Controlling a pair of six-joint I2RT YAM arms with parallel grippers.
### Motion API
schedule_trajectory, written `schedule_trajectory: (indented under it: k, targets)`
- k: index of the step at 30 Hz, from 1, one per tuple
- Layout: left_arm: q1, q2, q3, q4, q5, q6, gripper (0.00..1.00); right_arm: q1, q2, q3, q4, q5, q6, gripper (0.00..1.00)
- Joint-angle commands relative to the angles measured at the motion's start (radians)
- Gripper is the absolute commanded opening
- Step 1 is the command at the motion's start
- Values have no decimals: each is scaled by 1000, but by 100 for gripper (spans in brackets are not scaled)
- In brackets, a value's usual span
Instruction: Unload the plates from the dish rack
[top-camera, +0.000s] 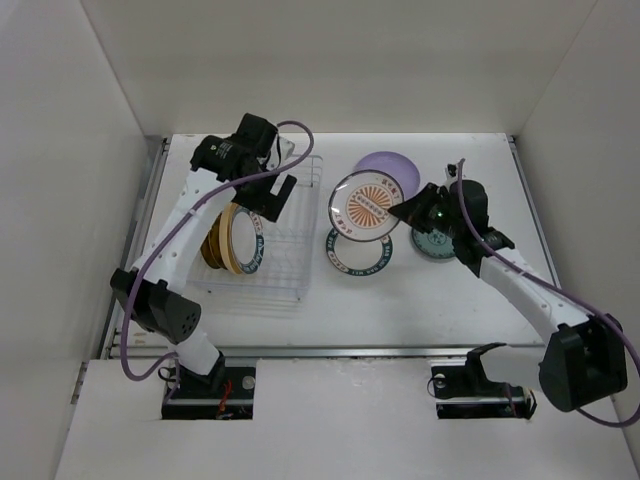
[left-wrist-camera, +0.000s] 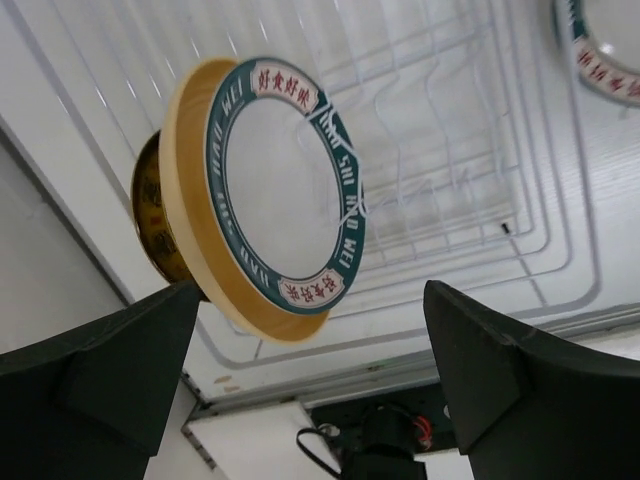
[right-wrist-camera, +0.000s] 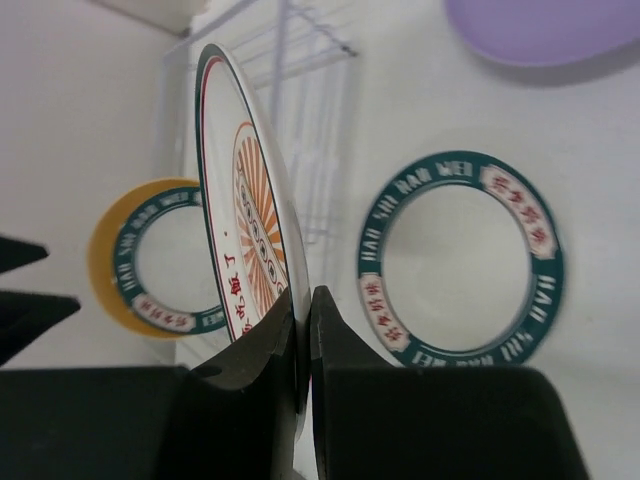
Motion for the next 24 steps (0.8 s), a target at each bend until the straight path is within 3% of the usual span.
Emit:
schedule_trajectory:
  k: [1,7,11,13,18,19,21,24]
  targets:
    - [-42,-37,-103,14,-123,30,92,11,12,-15,-113,159,-5,0]
    - [-52,-28,-203,67,-276,39,90,11,104,-35,-121,181,-28,0]
    - [-52,-7,-226,76,-350,39,90,11,240,1,-98,118,-46,0]
    - [-52,3,-226,76,-368,39,90,11,282,18,-97,100,-69,5]
    - [-52,24,-236,67,-344,39,89,53,367,112,-186,139,-134,38]
    - [-52,24,-236,51,-318,39,87,62,382,126,-212,159,-143,53]
    - [-52,24,-236,39,-260,39,80,86,396,162,-287,228,-174,63]
    - [-52,15,-223,39,-249,39,77,120,420,198,-350,305,-191,65]
